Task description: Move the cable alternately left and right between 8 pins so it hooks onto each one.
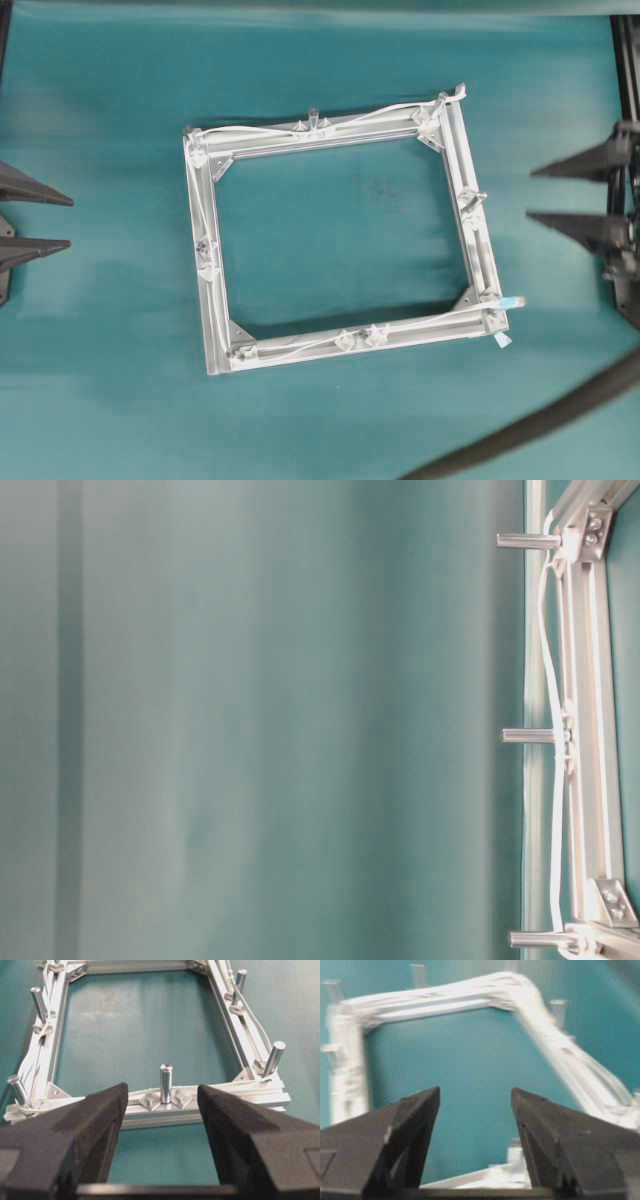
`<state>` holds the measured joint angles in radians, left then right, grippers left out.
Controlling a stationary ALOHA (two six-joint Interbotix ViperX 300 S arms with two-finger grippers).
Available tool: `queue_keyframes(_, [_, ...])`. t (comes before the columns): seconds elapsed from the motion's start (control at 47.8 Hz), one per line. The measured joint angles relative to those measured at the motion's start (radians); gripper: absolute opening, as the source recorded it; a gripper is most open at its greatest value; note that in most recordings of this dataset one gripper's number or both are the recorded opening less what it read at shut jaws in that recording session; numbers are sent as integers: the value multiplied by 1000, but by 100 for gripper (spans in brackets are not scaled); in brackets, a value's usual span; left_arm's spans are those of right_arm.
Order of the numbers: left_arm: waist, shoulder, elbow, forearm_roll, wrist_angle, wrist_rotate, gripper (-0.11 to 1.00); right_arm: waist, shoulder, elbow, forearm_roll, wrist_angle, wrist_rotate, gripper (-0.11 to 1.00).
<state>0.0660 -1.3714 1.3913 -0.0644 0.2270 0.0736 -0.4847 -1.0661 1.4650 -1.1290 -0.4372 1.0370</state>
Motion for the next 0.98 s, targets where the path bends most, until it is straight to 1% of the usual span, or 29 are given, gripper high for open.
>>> queue_keyframes(0.105, [0,-2,2,0,0,2,60,89,-2,0,-12,0,25,61])
queue_keyframes(0.23, [0,-2,2,0,0,0,60,209,-3,0,-17,5,26,61])
queue_keyframes(0.314, [0,-2,0,0,0,0,60,252,-14,0,-17,40,26,61])
queue_keyframes(0.418, [0,-2,0,0,2,0,60,264,-58,0,-17,127,26,61])
queue_keyframes(0.544, [0,-2,0,0,0,0,60,264,-143,3,-15,235,28,62])
queue_keyframes(0.711, [0,-2,2,0,0,0,60,265,-272,26,-3,331,28,62])
queue_keyframes(0.816, [0,-2,0,0,0,0,60,270,-310,35,12,334,28,61])
queue_keyframes(0.9, [0,-2,2,0,0,0,60,291,-296,37,17,305,28,61])
queue_keyframes(0.983, [0,-2,0,0,0,0,60,324,-252,38,17,255,28,61])
